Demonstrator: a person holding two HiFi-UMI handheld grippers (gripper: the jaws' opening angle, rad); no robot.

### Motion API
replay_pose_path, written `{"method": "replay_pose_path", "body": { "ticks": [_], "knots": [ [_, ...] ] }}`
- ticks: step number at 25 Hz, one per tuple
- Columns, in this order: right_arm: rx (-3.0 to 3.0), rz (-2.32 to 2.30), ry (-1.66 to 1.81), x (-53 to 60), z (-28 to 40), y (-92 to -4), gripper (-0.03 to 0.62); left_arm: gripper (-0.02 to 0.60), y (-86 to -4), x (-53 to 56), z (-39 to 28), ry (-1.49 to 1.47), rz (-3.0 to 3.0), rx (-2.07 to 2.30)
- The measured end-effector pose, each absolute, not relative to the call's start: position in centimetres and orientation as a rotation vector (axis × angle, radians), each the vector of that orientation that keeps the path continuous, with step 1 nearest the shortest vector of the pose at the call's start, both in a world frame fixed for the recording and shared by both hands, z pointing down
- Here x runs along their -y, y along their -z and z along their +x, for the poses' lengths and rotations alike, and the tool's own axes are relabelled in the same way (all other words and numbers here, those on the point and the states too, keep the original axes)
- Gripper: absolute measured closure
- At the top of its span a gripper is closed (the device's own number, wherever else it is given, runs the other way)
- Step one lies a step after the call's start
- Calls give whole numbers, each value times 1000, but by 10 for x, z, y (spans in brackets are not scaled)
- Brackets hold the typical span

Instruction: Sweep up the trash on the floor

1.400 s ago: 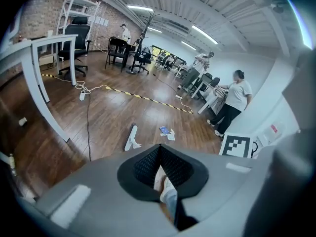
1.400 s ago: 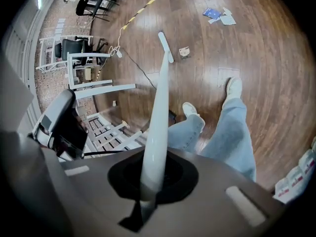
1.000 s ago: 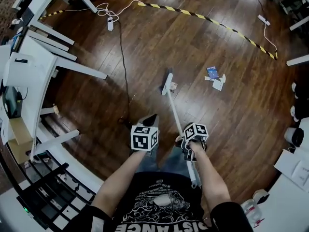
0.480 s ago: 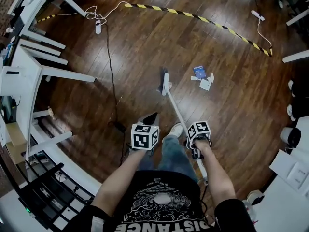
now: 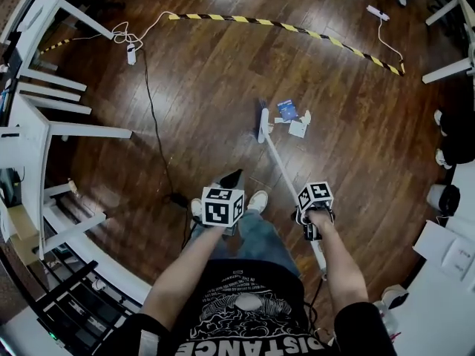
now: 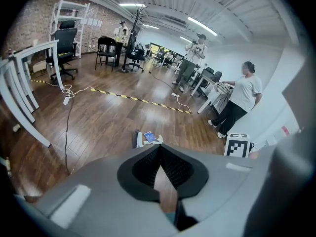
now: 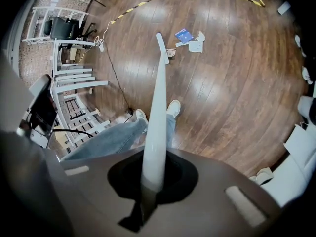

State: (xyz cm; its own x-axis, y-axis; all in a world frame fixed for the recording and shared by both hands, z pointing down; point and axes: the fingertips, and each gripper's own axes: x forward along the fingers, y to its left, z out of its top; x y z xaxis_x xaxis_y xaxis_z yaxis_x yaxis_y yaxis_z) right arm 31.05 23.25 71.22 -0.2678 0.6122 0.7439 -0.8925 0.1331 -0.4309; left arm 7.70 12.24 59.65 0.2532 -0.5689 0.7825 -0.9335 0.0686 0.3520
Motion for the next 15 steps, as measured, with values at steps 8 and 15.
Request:
{"method": "replay_pose_path", "body": {
  "ticks": [8,15],
  "knots": [
    [1089,420,-1518,-215,351,-710,594,577,-592,-106,100,-525,1649,1401],
    [1081,461,-1525,-213,362,-706,594,577,-586,-102,105,-532,1673,1392]
  ]
}}
